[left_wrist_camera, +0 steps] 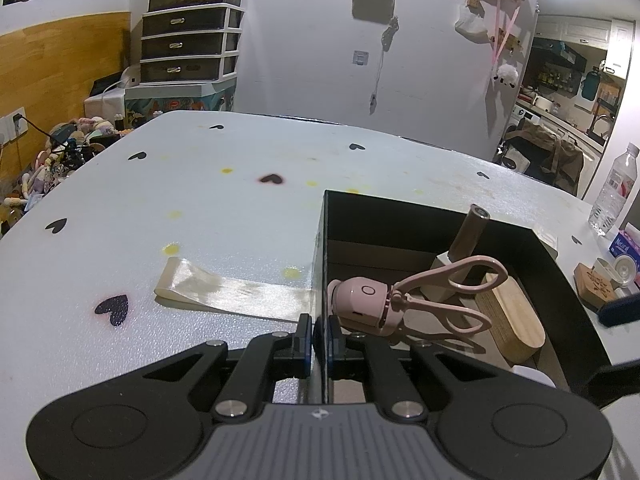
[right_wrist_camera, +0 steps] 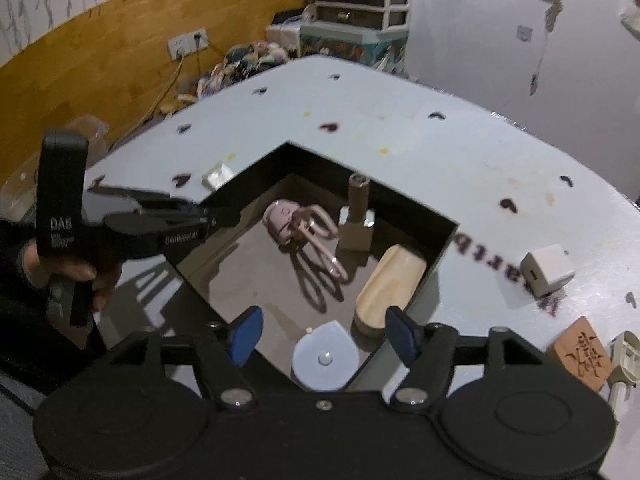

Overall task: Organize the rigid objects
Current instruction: 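Grasp the square wooden stamp with the right gripper, then lower the wooden stamp into the black box and open the right gripper, then grasp the white cube charger with the right gripper, then carry the white charger into the black box and open the right gripper, then grasp the beige plastic holder with white handle using the right gripper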

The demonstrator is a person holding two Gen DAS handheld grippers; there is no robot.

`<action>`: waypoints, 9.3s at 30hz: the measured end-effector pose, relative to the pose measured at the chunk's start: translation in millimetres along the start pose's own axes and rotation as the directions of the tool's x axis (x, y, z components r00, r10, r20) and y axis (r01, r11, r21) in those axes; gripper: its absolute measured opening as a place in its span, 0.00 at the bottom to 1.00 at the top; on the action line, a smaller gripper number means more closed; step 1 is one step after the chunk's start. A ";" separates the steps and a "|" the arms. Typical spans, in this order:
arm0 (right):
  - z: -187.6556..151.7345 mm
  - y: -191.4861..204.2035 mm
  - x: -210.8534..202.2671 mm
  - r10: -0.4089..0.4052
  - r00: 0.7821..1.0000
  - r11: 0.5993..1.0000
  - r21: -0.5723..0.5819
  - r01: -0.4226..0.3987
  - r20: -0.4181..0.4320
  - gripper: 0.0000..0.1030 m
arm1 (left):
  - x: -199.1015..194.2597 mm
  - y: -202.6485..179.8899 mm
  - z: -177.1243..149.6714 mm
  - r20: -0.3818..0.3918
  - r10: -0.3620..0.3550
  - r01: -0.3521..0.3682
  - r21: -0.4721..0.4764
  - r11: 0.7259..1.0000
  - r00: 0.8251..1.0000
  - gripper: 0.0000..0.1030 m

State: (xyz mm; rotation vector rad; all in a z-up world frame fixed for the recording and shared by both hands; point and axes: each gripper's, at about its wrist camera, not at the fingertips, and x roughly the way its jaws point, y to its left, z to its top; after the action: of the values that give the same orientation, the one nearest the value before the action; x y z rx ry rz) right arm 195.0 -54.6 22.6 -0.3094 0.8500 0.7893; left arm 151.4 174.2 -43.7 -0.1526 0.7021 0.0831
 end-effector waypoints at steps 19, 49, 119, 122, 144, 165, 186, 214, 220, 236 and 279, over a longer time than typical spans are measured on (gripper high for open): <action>-45.7 -65.4 -25.2 -0.375 0.919 0.878 0.365 0.310 0.120 1.00 | 0.0 0.7 0.1 0.001 -0.001 0.001 -0.002 1.000 1.000 0.07; -69.3 -179.5 61.1 -0.636 0.765 0.463 0.746 0.480 -0.098 0.76 | -0.1 0.8 0.4 0.001 0.001 -0.001 -0.001 1.000 1.000 0.07; 6.2 3.4 46.7 0.081 0.995 0.924 0.371 -0.097 0.058 0.87 | -3.3 7.6 -0.5 0.003 -0.043 0.043 -0.021 0.999 0.999 0.09; 3.1 -3.6 39.4 0.060 0.995 0.920 0.383 -0.086 0.080 0.89 | -3.3 7.6 -0.5 0.003 -0.043 0.043 -0.021 0.999 0.999 0.09; -37.2 -106.7 13.3 -0.469 0.872 0.753 0.578 0.314 0.137 1.00 | -3.3 7.6 -0.4 0.003 -0.043 0.043 -0.021 0.999 0.999 0.09; -17.5 -209.6 88.8 -0.334 0.903 0.885 0.420 0.202 0.270 1.00 | -2.1 9.7 -0.3 0.000 -0.038 0.038 -0.021 0.999 0.999 0.09; -14.9 -180.4 108.3 -0.351 0.926 0.900 0.322 0.292 0.142 0.55 | 1.3 8.7 1.1 -0.005 -0.026 0.026 -0.016 1.000 1.000 0.08; -21.6 -53.5 0.4 0.047 0.923 0.985 0.134 -0.106 0.382 0.52 | 1.4 8.0 0.8 -0.004 -0.027 0.027 -0.018 0.999 1.000 0.09; -18.5 -18.2 24.8 0.167 0.947 0.979 0.071 -0.193 0.273 0.52 | 1.3 8.0 0.8 -0.005 -0.027 0.027 -0.018 0.999 1.000 0.09; -13.1 8.0 54.1 0.199 0.975 0.969 0.129 -0.211 0.100 0.65 | 1.4 8.2 0.7 -0.005 -0.027 0.027 -0.019 0.999 1.000 0.09; -89.2 -155.7 -3.4 -0.571 0.805 0.756 0.485 0.439 0.162 1.00 | 1.6 9.1 0.4 -0.004 -0.028 0.028 -0.019 0.999 1.000 0.09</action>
State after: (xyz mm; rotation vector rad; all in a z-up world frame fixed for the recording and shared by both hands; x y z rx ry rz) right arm 257.9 -210.4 -40.6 -0.0162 0.5796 0.1082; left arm 151.7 183.2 -45.4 -0.1807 0.7034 0.0630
